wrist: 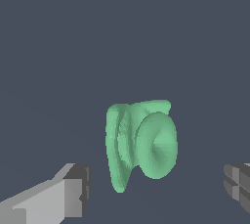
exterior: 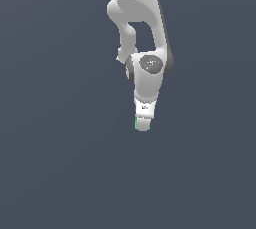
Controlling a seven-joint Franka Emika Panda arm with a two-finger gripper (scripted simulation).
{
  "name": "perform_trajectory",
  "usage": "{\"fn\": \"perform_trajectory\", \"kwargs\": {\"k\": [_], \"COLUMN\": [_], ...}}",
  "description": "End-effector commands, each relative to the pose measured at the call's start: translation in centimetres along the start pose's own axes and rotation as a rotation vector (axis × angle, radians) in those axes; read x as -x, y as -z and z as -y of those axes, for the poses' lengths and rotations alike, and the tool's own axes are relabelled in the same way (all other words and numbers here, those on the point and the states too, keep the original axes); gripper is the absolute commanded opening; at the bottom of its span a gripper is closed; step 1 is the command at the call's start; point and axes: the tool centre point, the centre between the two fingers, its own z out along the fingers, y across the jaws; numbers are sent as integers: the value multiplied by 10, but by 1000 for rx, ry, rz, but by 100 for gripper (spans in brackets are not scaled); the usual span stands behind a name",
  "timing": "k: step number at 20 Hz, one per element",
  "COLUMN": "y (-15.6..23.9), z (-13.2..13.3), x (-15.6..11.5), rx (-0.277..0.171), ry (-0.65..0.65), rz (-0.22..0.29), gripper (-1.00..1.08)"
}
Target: Pick up the object and move it to a goal position.
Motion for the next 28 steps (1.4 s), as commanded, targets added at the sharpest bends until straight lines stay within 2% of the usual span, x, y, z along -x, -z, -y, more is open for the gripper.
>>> {"fn": "perform_trajectory", "kwargs": {"k": [1, 12, 21, 26, 27, 28], "y": [-1, -6, -46, -53, -53, -53], "z": [1, 2, 3, 3, 3, 3], "x": [-2, -5, -5, -5, -5, -5], "rx": [0, 0, 0, 0, 0, 0], "ry": [37, 71, 76, 76, 76, 76], "rz": [-2, -3, -4, -4, -4, -4], "gripper": [100, 100, 100, 100, -100, -100]}}
